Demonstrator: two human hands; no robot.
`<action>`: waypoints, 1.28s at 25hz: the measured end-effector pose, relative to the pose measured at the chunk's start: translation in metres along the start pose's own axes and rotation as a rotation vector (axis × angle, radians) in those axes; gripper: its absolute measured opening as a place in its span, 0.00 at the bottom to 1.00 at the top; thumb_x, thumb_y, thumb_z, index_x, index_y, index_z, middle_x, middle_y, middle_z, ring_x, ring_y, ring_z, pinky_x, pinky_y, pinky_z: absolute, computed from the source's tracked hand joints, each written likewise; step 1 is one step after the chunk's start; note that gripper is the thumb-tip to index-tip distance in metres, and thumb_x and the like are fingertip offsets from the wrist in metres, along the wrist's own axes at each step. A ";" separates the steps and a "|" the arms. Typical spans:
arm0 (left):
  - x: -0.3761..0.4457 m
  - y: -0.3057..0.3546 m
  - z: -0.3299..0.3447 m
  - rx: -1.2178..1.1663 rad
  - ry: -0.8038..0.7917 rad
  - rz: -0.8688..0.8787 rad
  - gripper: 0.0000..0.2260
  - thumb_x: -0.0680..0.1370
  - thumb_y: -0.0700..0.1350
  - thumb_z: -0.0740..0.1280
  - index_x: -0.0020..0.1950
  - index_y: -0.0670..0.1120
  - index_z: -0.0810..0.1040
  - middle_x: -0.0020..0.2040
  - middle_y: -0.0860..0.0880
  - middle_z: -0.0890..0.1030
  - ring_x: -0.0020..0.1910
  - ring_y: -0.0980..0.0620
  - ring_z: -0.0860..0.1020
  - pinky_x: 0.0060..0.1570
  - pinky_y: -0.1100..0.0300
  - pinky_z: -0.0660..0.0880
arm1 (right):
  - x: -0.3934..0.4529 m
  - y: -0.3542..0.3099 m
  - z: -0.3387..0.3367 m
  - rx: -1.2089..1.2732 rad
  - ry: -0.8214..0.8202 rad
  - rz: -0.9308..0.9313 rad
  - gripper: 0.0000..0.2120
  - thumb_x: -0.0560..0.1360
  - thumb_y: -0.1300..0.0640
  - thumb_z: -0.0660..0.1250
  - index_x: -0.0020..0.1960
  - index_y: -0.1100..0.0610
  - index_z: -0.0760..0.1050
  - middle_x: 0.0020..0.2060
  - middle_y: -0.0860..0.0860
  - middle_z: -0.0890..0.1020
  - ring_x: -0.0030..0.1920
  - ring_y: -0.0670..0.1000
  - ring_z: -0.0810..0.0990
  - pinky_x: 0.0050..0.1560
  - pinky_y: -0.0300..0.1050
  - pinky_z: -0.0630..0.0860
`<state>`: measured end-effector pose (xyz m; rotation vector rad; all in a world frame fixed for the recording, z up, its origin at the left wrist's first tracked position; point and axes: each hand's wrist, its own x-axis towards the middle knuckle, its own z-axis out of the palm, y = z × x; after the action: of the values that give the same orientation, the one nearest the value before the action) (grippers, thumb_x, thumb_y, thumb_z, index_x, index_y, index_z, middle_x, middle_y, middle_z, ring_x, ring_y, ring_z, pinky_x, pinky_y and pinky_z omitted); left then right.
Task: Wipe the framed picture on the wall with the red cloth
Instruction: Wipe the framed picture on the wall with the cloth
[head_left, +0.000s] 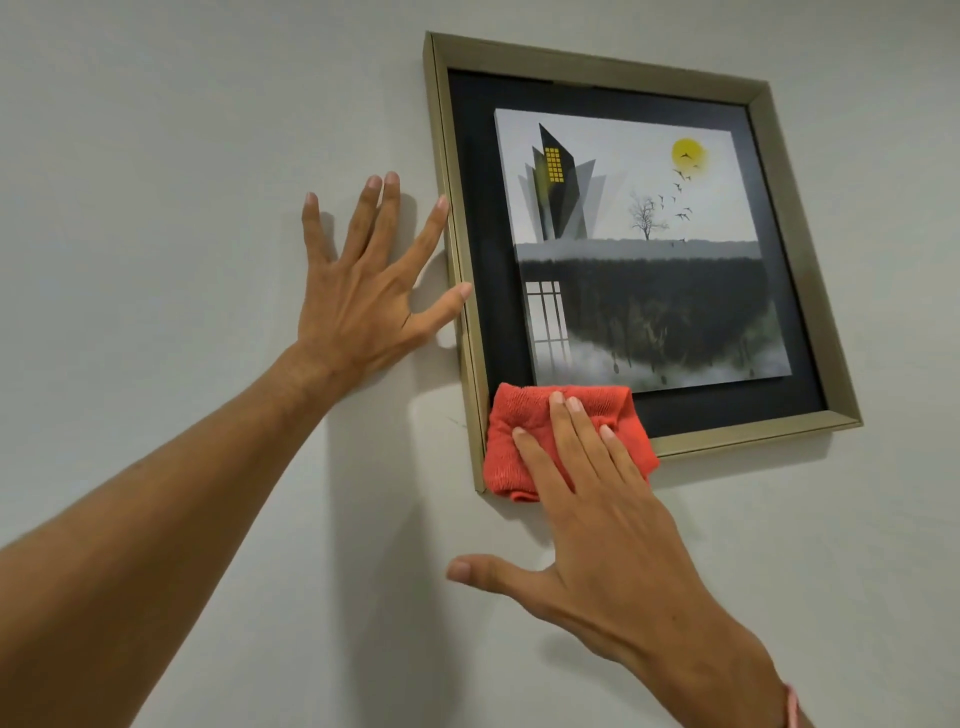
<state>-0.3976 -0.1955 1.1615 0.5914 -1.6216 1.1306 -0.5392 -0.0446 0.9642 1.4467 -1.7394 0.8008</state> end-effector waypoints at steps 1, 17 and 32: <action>0.000 0.000 0.001 0.001 0.002 -0.004 0.39 0.76 0.74 0.39 0.84 0.57 0.43 0.86 0.42 0.43 0.85 0.43 0.43 0.78 0.27 0.44 | 0.000 0.001 -0.002 -0.014 0.002 0.003 0.60 0.60 0.14 0.33 0.82 0.47 0.41 0.82 0.51 0.36 0.81 0.49 0.30 0.82 0.54 0.35; 0.001 0.002 0.003 0.008 0.013 0.002 0.39 0.76 0.74 0.40 0.84 0.57 0.43 0.86 0.42 0.43 0.85 0.42 0.43 0.77 0.26 0.44 | -0.002 0.027 -0.004 0.096 0.010 0.268 0.65 0.54 0.11 0.31 0.83 0.47 0.44 0.82 0.54 0.35 0.81 0.52 0.32 0.82 0.57 0.39; 0.001 -0.001 0.006 -0.005 0.030 0.009 0.39 0.76 0.74 0.39 0.84 0.57 0.42 0.86 0.42 0.44 0.85 0.41 0.43 0.77 0.26 0.45 | -0.004 0.083 -0.001 0.054 0.054 0.287 0.43 0.73 0.31 0.66 0.79 0.49 0.57 0.83 0.54 0.54 0.83 0.55 0.50 0.78 0.58 0.61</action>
<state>-0.4001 -0.2010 1.1628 0.5616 -1.6028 1.1366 -0.6199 -0.0268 0.9604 1.2116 -1.9228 1.0333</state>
